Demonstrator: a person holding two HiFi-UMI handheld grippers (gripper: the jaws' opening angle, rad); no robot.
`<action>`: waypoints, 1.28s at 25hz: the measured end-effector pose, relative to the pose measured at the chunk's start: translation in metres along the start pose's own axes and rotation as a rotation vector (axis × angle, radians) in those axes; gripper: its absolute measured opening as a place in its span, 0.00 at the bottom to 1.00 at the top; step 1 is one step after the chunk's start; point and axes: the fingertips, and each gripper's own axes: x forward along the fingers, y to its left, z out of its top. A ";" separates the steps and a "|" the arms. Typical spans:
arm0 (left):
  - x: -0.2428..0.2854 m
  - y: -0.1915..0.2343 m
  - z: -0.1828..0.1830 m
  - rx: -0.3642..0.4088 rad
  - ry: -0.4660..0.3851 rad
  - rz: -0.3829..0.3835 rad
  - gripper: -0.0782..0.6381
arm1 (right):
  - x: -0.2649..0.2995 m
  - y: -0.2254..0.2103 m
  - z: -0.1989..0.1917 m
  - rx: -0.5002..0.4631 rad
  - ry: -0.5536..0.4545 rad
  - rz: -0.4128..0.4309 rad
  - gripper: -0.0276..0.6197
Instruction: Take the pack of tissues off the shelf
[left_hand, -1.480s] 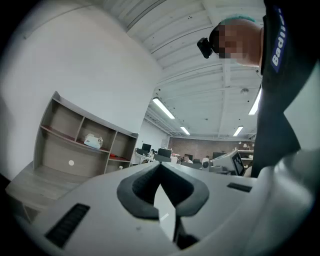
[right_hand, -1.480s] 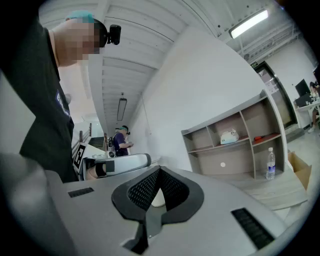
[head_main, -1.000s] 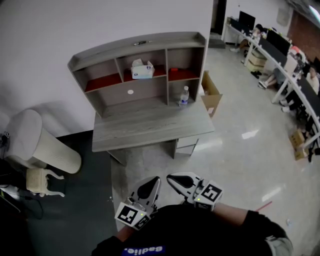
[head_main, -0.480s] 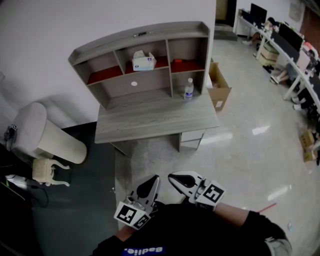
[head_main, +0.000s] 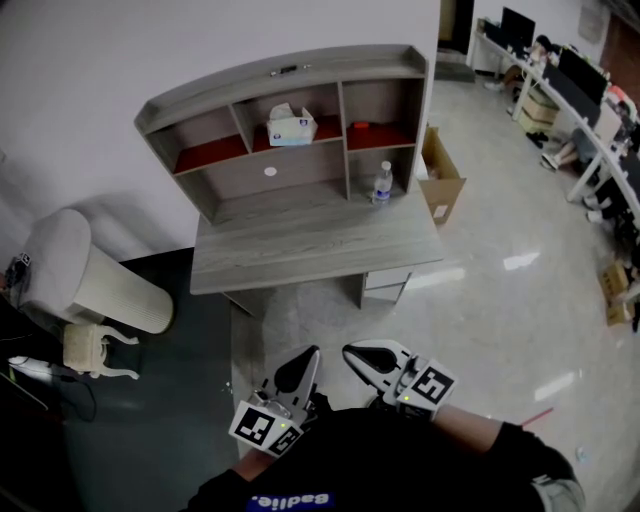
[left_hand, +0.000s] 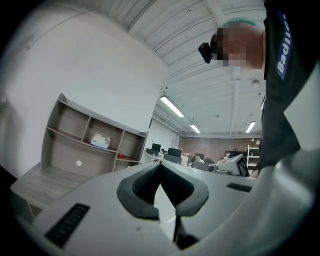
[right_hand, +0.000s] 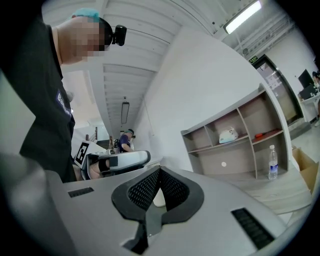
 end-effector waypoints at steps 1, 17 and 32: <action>0.001 0.009 0.002 0.003 -0.004 -0.004 0.11 | 0.008 -0.003 -0.001 -0.005 0.010 -0.005 0.08; 0.024 0.194 0.055 -0.010 -0.029 -0.111 0.11 | 0.187 -0.066 0.016 -0.071 0.080 -0.137 0.08; 0.069 0.235 0.067 -0.036 -0.019 -0.169 0.11 | 0.215 -0.123 0.037 -0.107 0.062 -0.220 0.08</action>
